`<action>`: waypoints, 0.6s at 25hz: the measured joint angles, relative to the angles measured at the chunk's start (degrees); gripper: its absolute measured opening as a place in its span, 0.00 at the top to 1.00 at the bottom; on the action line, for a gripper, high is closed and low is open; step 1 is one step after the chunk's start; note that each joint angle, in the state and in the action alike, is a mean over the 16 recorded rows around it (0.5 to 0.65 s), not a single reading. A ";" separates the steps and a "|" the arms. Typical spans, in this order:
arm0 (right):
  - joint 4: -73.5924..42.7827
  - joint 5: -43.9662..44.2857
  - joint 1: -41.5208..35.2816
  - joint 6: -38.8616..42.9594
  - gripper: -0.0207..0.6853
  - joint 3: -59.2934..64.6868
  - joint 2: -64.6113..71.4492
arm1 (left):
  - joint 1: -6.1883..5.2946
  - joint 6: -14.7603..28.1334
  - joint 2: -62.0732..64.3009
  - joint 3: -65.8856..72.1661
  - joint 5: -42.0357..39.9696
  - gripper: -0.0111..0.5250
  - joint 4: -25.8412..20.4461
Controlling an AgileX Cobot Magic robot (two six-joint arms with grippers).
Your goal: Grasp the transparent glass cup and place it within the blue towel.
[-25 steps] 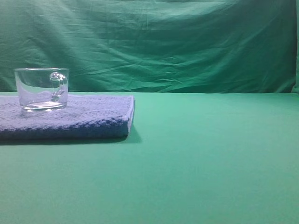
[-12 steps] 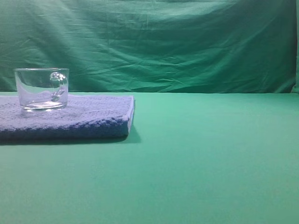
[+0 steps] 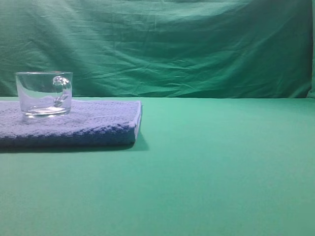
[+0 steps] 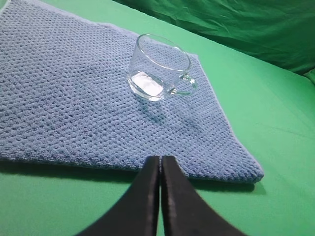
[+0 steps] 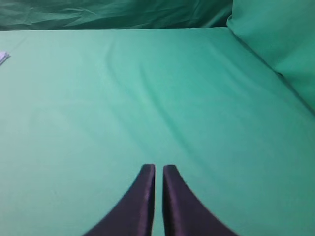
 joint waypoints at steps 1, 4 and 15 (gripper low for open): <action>0.00 -0.01 0.00 0.00 0.90 0.00 0.00 | 0.00 0.00 0.00 0.00 0.00 0.98 0.00; 0.00 -0.02 0.00 0.00 0.90 0.00 0.00 | 0.00 0.00 0.00 0.00 0.00 0.98 0.00; 0.00 -0.02 0.00 0.00 0.90 0.00 0.00 | 0.00 0.00 0.00 0.00 0.00 0.98 0.00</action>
